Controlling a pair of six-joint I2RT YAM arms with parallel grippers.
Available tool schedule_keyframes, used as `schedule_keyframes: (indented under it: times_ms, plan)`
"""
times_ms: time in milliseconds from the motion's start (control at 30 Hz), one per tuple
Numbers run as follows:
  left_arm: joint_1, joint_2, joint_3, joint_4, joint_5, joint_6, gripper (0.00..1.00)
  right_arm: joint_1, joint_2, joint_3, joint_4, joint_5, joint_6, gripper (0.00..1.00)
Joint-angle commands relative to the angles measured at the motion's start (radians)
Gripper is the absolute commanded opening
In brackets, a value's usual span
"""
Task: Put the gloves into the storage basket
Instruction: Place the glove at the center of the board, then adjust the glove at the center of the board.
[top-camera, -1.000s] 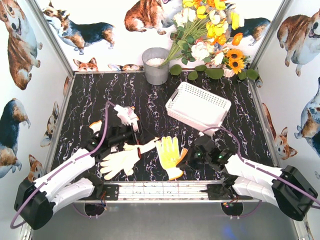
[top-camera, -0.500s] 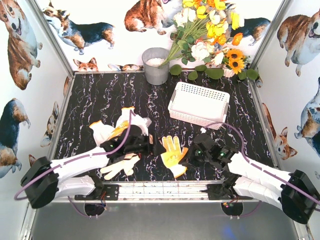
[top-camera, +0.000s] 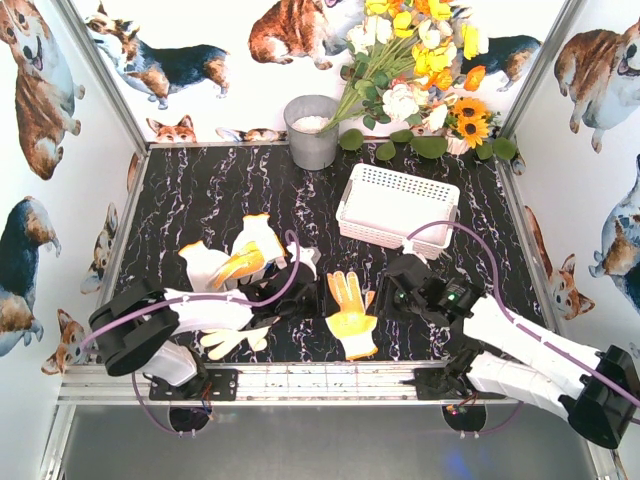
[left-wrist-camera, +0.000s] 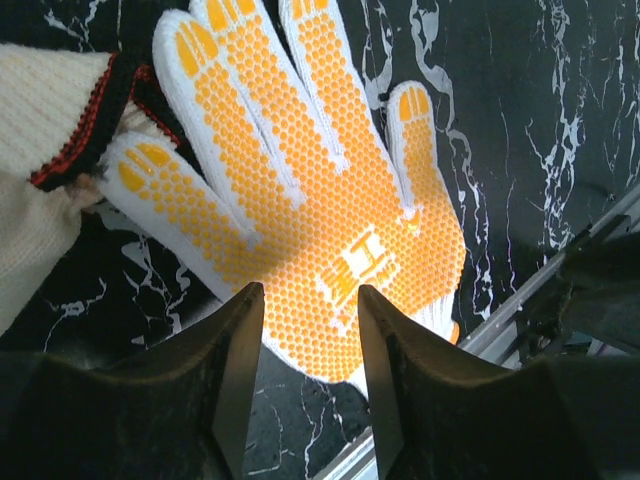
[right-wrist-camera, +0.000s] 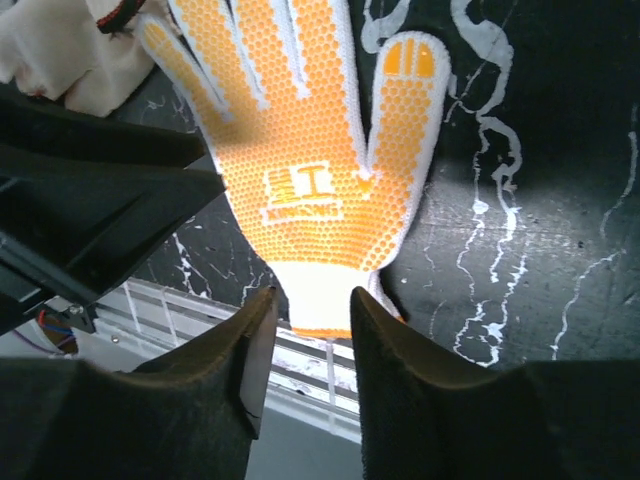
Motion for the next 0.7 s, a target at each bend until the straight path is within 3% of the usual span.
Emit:
schedule_keyframes:
  times_ms: [0, 167, 333, 667]
  plan:
    - [-0.006, 0.034, 0.058, 0.047, -0.042, 0.008, 0.36, 0.007, 0.002, -0.030, 0.149, -0.046, -0.035, 0.31]
    - [-0.006, 0.081, 0.070, 0.024, -0.057, 0.024, 0.33, 0.008, 0.096, -0.043, 0.234, -0.059, -0.046, 0.24]
    - [-0.006, 0.140, 0.084, 0.040, -0.043, 0.030, 0.25, 0.011, 0.166, -0.051, 0.257, -0.048, -0.077, 0.24]
    - [-0.005, 0.280, 0.174, 0.044, -0.045, 0.061, 0.24, 0.011, 0.168, -0.122, 0.207, 0.039, -0.047, 0.27]
